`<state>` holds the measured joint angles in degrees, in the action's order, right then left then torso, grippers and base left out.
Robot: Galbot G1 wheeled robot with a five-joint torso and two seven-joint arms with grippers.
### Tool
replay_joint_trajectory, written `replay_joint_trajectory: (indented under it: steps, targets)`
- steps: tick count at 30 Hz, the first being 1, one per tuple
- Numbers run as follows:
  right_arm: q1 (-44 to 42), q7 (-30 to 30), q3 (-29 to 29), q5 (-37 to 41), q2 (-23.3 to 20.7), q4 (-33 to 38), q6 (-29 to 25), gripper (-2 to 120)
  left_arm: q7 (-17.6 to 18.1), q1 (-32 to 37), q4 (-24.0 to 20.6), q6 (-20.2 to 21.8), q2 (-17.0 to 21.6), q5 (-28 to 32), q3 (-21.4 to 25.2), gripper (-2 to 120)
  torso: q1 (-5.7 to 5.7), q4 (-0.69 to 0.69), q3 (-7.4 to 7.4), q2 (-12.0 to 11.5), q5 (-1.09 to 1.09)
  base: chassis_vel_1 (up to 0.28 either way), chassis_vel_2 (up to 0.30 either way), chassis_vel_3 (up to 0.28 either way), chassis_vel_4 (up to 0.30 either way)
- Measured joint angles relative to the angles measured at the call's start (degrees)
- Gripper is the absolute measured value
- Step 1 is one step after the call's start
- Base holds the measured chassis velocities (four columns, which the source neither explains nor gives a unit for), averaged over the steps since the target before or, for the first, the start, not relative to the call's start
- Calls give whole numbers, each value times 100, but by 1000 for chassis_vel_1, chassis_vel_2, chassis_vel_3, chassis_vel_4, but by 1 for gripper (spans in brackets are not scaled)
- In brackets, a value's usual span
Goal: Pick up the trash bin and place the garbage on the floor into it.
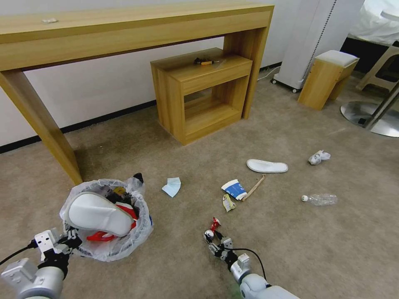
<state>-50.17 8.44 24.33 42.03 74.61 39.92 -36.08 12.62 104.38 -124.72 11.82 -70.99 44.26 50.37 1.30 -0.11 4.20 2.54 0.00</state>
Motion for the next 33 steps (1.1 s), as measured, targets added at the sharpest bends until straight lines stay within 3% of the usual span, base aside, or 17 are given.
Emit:
replay_joint_trajectory:
  steps: [9, 12, 22, 33]
  targets:
    - [-22, 16, -51, -49, -19, -25, -38, 47, -11, -81, 56, -2, 23, 11, -47, 0, 0, 0, 0, 0, 0, 0, 0, 0, 0]
    - [-41, 15, -59, -48, -60, 50, -40, 36, 21, -86, 125, 24, 62, 28, -43, 0, 0, 0, 0, 0, 0, 0, 0, 0, 0]
    - [-121, 19, -91, -43, -126, 250, -40, 16, 27, -115, 153, 28, 110, 59, -25, 0, 0, 0, 0, 0, 0, 0, 0, 0, 0]
    - [-161, 21, -101, -67, -203, 369, -47, 14, 27, -91, 156, 30, 92, 55, -25, 0, 0, 0, 0, 0, 0, 0, 0, 0, 0]
